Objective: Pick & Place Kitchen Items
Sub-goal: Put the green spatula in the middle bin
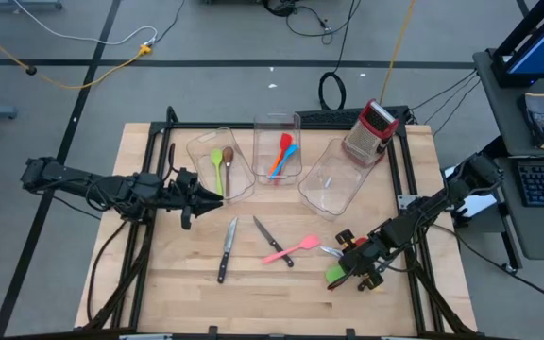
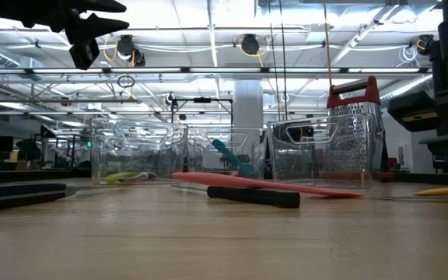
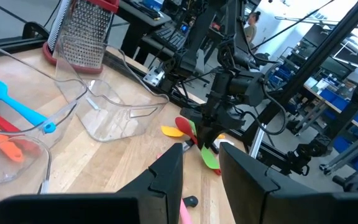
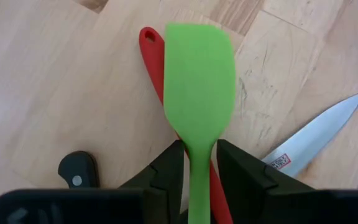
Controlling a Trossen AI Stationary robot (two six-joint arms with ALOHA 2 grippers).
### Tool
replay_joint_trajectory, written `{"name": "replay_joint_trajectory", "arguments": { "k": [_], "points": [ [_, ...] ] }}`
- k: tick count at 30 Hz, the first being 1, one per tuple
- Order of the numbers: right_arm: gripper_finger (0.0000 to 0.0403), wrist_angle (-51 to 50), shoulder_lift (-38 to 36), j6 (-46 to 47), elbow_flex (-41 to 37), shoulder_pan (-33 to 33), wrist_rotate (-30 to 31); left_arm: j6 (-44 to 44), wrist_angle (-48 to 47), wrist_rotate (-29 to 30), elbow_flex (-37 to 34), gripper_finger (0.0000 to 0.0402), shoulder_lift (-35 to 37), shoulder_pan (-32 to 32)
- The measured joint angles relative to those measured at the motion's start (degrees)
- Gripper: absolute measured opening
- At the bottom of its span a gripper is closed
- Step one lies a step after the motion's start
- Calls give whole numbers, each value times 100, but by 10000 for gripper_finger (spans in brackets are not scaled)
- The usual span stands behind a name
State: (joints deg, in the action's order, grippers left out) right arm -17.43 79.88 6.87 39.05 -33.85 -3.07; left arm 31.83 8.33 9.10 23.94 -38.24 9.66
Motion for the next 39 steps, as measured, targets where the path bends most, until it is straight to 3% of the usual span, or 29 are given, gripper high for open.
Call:
{"name": "replay_joint_trajectory", "arguments": {
  "k": [11, 23, 39],
  "points": [
    [87, -1, 0, -2, 0, 0, -2, 22, 1, 0, 0, 106, 0, -1],
    [44, 0, -2, 307, 7, 13, -4, 33, -1, -1, 0, 106, 0, -1],
    [43, 2, -2, 448, 9, 15, -7, 37, -1, -2, 0, 106, 0, 1]
  ]
}}
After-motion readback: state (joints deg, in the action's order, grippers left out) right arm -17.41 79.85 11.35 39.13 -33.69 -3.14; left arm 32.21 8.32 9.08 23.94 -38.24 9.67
